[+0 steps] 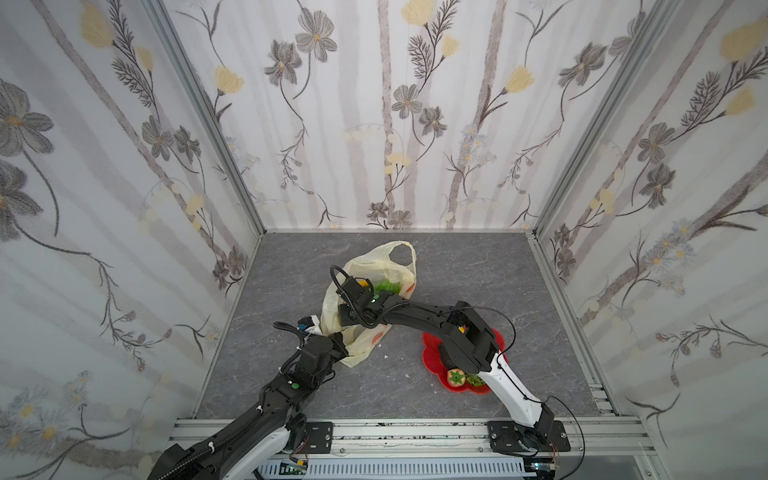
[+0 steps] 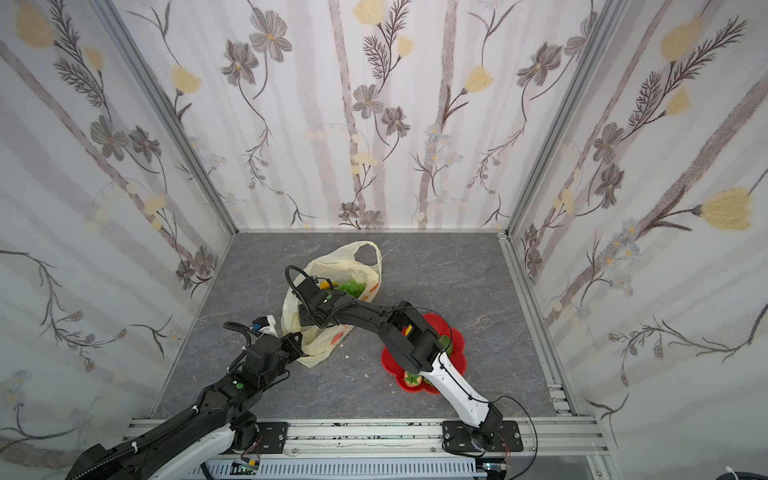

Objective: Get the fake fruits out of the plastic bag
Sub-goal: 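Grasp the yellow banana near its end with the right gripper, then lift the banana out of the bag and carry it over the red plate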

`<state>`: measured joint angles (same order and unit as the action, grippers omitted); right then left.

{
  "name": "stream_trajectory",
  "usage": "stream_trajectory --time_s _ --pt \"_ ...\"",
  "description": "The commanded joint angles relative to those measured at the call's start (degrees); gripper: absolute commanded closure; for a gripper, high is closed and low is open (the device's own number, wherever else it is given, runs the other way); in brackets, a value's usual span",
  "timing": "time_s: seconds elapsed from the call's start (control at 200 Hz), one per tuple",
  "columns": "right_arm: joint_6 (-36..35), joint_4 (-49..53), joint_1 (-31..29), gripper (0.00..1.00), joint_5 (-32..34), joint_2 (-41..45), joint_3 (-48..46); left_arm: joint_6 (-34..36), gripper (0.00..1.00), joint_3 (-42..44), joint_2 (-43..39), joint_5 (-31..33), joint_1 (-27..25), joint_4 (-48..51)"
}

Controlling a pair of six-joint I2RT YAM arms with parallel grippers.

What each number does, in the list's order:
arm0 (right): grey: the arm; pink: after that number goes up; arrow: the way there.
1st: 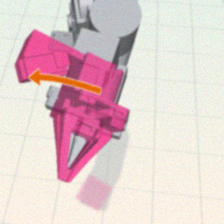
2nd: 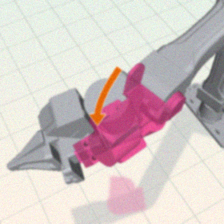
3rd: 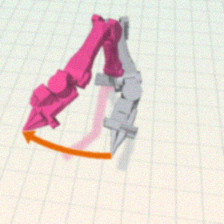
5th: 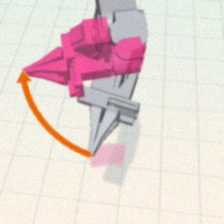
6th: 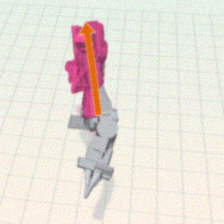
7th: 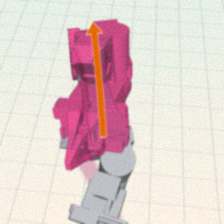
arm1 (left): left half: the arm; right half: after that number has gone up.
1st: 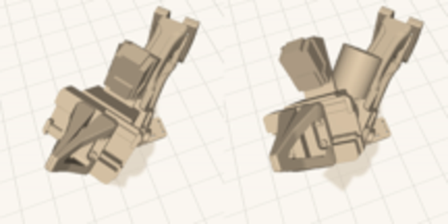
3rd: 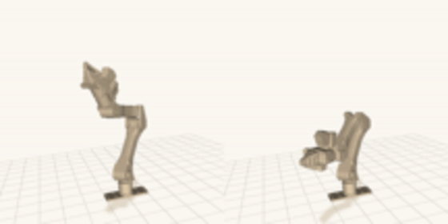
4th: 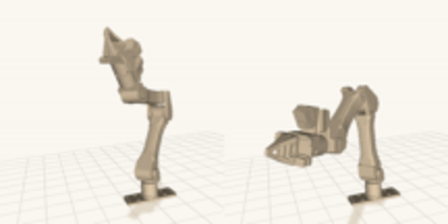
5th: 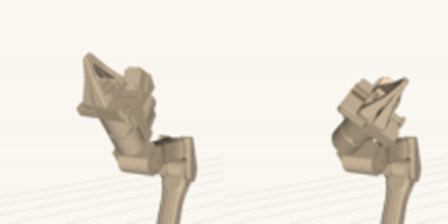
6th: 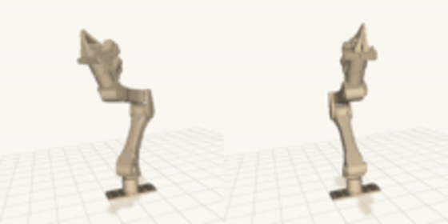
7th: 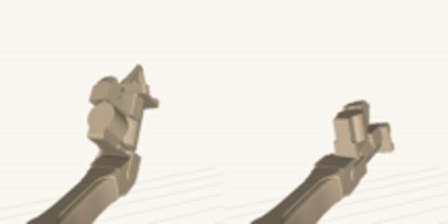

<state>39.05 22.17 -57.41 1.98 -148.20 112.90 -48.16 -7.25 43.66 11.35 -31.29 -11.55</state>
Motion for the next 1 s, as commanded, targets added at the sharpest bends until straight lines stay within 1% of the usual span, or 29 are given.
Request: stream_trajectory --time_s 0.0,0.075,0.235,0.395,0.635,0.814,0.994 --pt "-0.7 1.7 0.0 0.52 2.3 -1.4 1.8 0.4 1.00 0.4 -0.9 0.9 0.0 0.2" --pt "-1.0 2.0 0.1 0.55 2.7 -1.9 2.5 0.3 1.00 0.6 -1.2 0.9 0.0 0.1" --pt "-1.6 3.5 0.0 0.69 4.5 -1.4 3.4 -0.2 1.00 0.5 -0.8 0.3 0.1 -0.4" --pt "-2.6 3.9 -0.4 0.81 5.8 1.3 2.8 1.0 1.00 -0.8 2.9 -0.3 0.1 -0.8" --pt "-3.3 0.4 -0.7 0.82 4.6 6.9 -2.7 1.2 1.00 -3.2 8.2 -0.5 0.1 -3.8" --pt "-4.3 -1.1 -0.6 0.83 4.0 11.4 -6.6 2.5 1.00 -6.2 15.4 -2.1 0.3 -7.6" --pt "-5.0 -1.9 0.4 0.84 3.1 15.7 -10.2 6.0 1.00 -10.7 22.1 -2.9 1.2 -9.8"
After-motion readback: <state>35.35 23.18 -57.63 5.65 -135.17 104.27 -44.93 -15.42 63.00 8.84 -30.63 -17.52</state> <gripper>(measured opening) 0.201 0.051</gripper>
